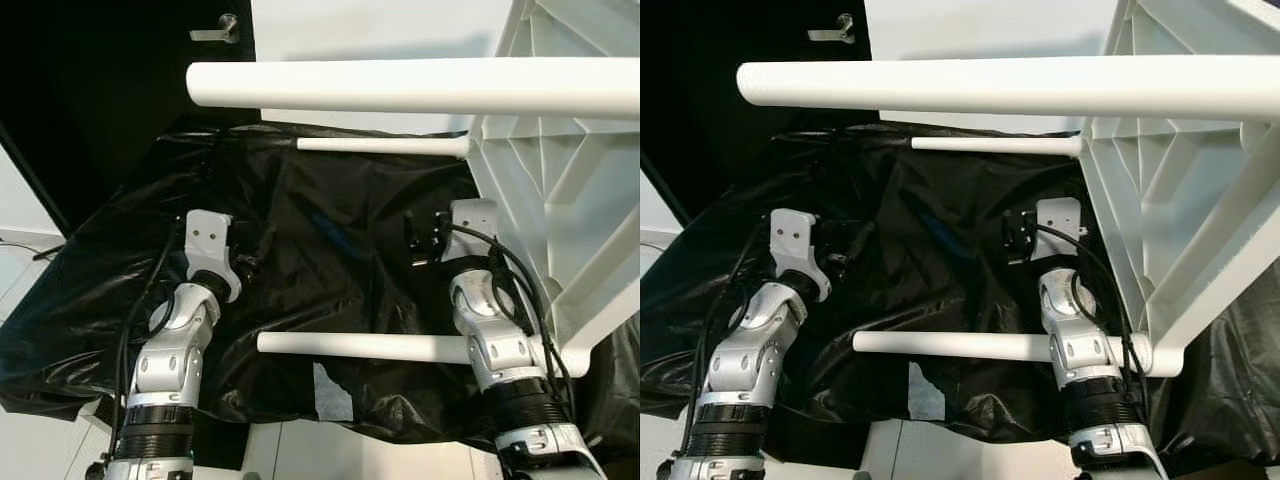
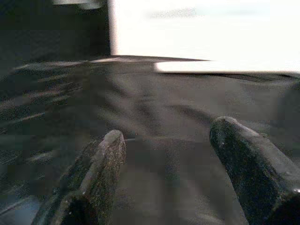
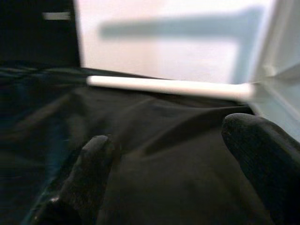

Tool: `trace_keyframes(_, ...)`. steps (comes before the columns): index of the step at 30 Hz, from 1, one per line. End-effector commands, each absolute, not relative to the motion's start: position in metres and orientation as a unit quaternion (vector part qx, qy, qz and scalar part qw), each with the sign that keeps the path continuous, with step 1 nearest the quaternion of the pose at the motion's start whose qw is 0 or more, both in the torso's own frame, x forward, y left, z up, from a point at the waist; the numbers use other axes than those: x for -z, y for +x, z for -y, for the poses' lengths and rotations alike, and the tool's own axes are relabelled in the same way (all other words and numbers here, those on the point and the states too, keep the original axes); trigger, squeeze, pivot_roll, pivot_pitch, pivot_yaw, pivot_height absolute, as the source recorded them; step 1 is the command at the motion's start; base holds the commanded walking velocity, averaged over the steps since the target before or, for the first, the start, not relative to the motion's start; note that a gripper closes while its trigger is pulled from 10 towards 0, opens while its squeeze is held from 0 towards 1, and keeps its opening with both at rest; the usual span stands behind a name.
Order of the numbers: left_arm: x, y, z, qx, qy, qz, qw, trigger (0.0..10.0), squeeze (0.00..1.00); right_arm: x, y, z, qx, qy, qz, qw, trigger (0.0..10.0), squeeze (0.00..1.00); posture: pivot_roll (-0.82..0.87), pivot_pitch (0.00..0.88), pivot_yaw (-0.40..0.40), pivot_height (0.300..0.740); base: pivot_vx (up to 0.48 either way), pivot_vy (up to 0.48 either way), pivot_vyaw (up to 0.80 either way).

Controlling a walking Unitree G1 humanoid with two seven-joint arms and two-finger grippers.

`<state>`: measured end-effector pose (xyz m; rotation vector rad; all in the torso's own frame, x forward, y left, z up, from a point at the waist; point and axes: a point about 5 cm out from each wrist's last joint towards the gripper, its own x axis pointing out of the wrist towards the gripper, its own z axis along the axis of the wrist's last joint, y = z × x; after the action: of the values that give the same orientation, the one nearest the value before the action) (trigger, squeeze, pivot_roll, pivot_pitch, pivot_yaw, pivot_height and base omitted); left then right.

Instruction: Building children table

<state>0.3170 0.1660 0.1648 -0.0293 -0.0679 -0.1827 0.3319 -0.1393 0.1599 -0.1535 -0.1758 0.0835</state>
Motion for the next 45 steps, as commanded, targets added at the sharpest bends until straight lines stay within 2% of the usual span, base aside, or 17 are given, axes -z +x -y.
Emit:
trace_keyframes(1, -0.166, 0.318, -0.166, 0.082, -0.025, 0.043, 0.995, 10.0, 0.0, -0.159, 0.334, 0.137, -0.057, -0.071, 0.088, 0.992, 10.0, 0.0, 0.12, 0.0, -0.089, 0.74, 0.0, 0.0, 0.0)
trace_keyframes(5, -0.165, 0.317, -0.164, 0.065, -0.028, 0.042, 0.997, 10.0, 0.0, -0.159, 0.336, 0.131, -0.08, -0.06, 0.095, 0.99, 10.0, 0.0, 0.12, 0.0, -0.053, 0.74, 0.0, 0.0, 0.0)
trace_keyframes(13, -0.169, 0.32, -0.158, 0.065, -0.005, 0.043, 0.997, 10.0, 0.0, -0.168, 0.339, 0.132, -0.062, -0.055, 0.127, 0.988, 10.0, 0.0, 0.1, 0.0, 0.017, 0.74, 0.0, 0.0, 0.0)
trace_keyframes(30, -0.165, 0.33, -0.16, 0.091, 0.007, 0.038, 0.995, 10.0, 0.0, -0.154, 0.335, 0.139, -0.042, -0.041, 0.111, 0.992, 10.0, 0.0, 0.09, 0.0, -0.017, 0.74, 0.0, 0.0, 0.0)
trace_keyframes(45, -0.164, 0.33, -0.175, 0.066, 0.015, 0.031, 0.997, 10.0, 0.0, -0.152, 0.335, 0.139, -0.037, -0.049, 0.11, 0.992, 10.0, 0.0, 0.09, 0.0, -0.014, 0.74, 0.0, 0.0, 0.0)
